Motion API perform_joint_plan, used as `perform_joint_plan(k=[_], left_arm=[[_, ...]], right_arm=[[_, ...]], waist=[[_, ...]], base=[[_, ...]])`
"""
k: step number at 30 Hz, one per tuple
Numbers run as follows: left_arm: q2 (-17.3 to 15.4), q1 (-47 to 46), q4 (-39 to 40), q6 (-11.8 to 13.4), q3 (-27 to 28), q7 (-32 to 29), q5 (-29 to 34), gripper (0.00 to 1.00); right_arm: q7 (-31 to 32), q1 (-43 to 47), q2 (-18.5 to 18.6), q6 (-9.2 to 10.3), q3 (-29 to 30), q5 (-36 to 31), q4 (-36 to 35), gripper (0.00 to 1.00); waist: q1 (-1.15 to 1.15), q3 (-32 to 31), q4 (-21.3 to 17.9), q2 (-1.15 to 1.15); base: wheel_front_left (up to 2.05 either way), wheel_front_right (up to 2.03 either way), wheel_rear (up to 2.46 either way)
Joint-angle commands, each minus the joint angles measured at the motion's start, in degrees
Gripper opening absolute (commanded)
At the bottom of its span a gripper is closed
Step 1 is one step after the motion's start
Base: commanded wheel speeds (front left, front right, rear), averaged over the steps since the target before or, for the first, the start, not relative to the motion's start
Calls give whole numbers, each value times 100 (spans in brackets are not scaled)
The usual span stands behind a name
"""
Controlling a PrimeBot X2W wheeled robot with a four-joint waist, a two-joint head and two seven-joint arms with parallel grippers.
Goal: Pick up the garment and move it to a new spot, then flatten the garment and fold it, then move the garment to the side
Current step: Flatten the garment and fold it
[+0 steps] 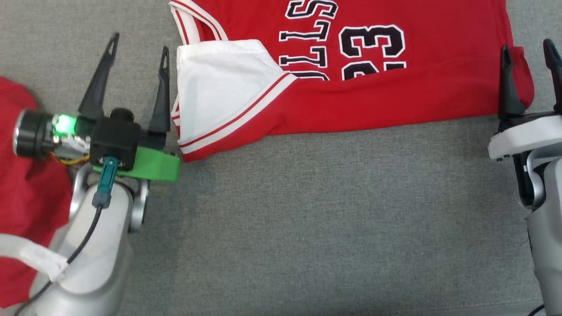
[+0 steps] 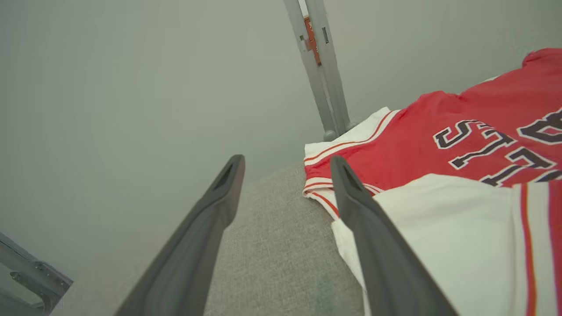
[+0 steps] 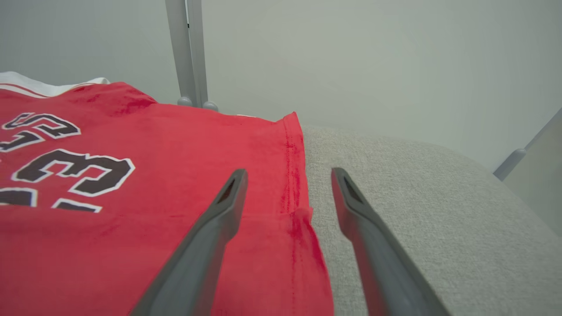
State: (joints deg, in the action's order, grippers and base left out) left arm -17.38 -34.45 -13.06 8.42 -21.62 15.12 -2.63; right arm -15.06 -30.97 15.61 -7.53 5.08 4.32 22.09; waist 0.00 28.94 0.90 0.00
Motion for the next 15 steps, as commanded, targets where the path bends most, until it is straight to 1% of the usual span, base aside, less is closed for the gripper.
perform_joint_plan(k=[1, 3, 5, 9, 11, 15], left_arm=[[130, 407, 118, 12, 125, 3, -276, 100], [301, 923, 263, -126, 300, 3, -671, 100], [498, 1422, 332, -333, 441, 3, -1008, 100], [813, 2062, 227, -674, 686, 3, -1354, 100], [958, 2135, 82, -848, 788, 4, -1440, 100], [1055, 1897, -478, -1129, 810, 4, -1399, 100]], right_arm=[[-12, 153, -27, 7, 39, 36, -102, 100], [-12, 335, -78, 7, 77, 56, -193, 100], [-12, 492, -123, 7, 120, 87, -263, 100], [-12, 761, -163, 7, 215, 130, -317, 100], [-12, 864, -167, 7, 269, 155, -314, 100], [-12, 944, -170, 7, 329, 167, -241, 100]], waist=[[0, -165, -25, 0], [0, -266, -34, 0], [0, -341, -31, 0], [0, -429, -3, 0], [0, -447, 40, 0], [0, -449, 67, 0]], base=[[0, 0, 0], [0, 0, 0], [0, 0, 0], [0, 0, 0], [0, 0, 0], [0, 0, 0]])
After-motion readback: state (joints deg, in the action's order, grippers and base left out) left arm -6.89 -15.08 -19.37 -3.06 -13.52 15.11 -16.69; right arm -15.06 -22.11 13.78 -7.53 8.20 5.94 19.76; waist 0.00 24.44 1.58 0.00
